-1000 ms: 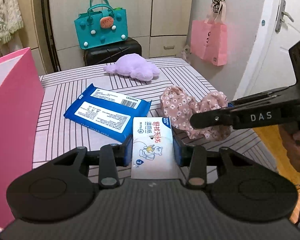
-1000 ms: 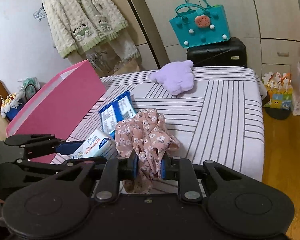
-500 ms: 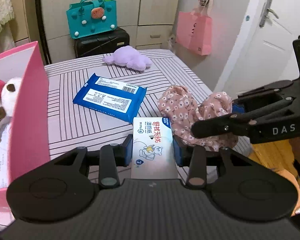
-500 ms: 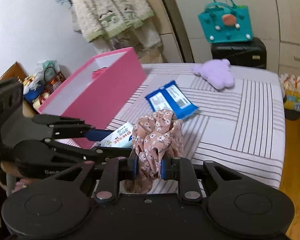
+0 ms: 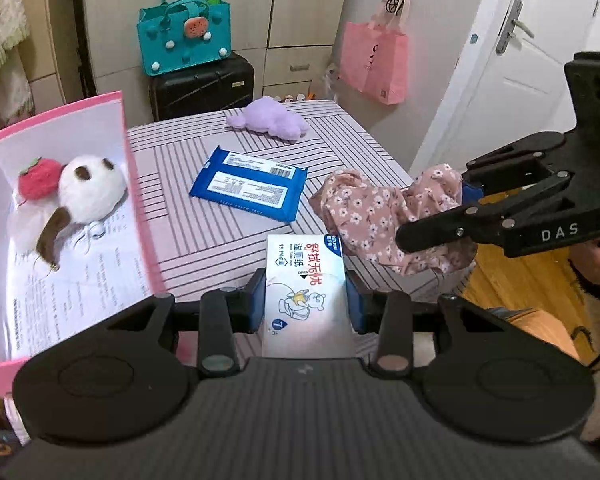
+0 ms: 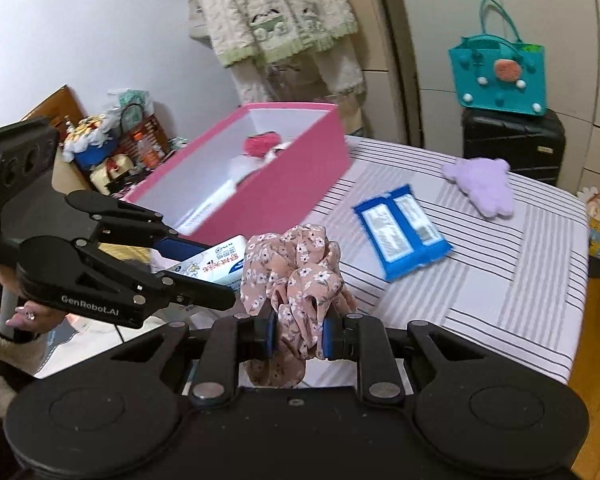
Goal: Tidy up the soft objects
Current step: 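Carry the wipes pack and floral cloth over the pink box with both tools, then open both tools to drop the wipes pack and floral cloth into the box, then move both tools back toward the blue wipes packet on the table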
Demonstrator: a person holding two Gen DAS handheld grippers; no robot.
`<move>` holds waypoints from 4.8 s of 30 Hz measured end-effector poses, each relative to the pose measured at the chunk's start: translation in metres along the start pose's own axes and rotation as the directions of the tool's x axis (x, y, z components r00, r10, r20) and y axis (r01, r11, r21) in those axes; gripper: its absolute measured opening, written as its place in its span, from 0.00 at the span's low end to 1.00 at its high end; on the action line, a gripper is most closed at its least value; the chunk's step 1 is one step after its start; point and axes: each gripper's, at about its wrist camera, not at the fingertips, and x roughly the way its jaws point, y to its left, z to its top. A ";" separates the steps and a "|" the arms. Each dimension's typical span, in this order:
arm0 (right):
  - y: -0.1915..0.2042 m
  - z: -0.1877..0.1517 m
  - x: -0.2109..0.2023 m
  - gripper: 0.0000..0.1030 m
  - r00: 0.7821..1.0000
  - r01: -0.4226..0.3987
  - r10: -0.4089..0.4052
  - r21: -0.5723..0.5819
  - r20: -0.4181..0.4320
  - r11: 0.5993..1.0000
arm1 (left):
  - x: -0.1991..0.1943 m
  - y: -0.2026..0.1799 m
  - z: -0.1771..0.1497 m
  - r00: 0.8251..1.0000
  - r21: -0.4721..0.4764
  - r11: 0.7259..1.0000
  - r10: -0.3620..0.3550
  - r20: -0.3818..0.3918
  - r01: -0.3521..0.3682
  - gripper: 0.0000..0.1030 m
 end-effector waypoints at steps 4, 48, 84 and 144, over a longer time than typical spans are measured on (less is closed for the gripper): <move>0.023 0.012 0.002 0.25 1.000 -0.024 0.024 -0.047 0.007 0.999 | -0.021 0.016 -0.003 1.000 -0.014 1.000 0.002 0.030 -0.002 0.38; 0.080 0.200 0.260 0.32 0.969 -0.199 0.179 -0.110 -0.169 0.974 | 0.044 0.206 0.030 0.932 -0.163 0.926 0.311 -0.188 -0.342 0.38; 0.090 0.152 0.124 0.65 0.998 -0.057 0.061 -0.222 0.012 0.973 | -0.052 0.133 0.027 0.904 -0.066 0.902 0.424 -0.057 -0.427 0.88; -0.076 -0.011 0.107 0.83 0.978 0.156 -0.159 0.033 0.131 0.987 | 0.154 0.038 0.127 0.955 -0.035 0.973 0.218 -0.200 -0.229 0.93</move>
